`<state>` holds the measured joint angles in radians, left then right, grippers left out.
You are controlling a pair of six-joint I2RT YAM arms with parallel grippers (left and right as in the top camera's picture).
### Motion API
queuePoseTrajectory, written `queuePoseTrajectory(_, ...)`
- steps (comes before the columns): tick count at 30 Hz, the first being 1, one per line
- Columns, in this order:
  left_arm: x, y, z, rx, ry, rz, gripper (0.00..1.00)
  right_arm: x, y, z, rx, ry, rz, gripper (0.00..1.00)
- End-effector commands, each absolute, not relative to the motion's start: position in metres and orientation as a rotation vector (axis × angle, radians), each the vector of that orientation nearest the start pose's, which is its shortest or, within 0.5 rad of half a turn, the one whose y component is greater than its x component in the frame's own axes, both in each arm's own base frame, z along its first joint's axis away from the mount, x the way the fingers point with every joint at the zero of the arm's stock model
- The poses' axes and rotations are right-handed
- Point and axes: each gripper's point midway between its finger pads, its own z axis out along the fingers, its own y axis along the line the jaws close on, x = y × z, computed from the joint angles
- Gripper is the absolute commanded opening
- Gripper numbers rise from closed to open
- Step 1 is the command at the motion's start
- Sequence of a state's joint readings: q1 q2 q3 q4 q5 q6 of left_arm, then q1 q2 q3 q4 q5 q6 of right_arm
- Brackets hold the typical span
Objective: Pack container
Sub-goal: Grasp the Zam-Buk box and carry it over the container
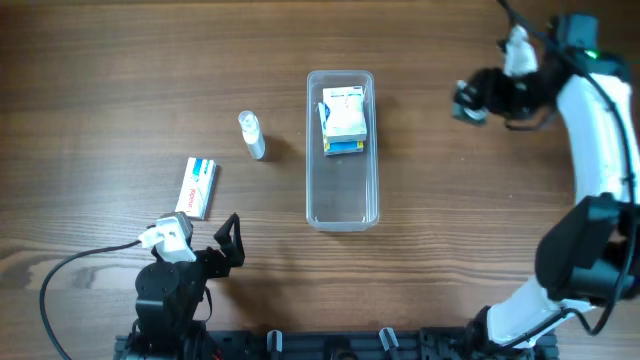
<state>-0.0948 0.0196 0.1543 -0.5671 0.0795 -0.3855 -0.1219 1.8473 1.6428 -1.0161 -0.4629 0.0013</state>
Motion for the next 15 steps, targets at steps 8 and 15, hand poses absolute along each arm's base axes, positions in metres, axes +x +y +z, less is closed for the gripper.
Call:
queuePoseTrajectory(8,0.212,-0.032,0.109,-0.230,1.999,-0.368,1.00,0.447,0.182,0.208,-0.050,2.567,0.411,0.61)
queuePoseTrajectory(15,0.212,-0.032,0.109,-0.230,2.000,-0.368,1.00,0.456,0.212,0.175,-0.111,2.580,0.333,0.63)
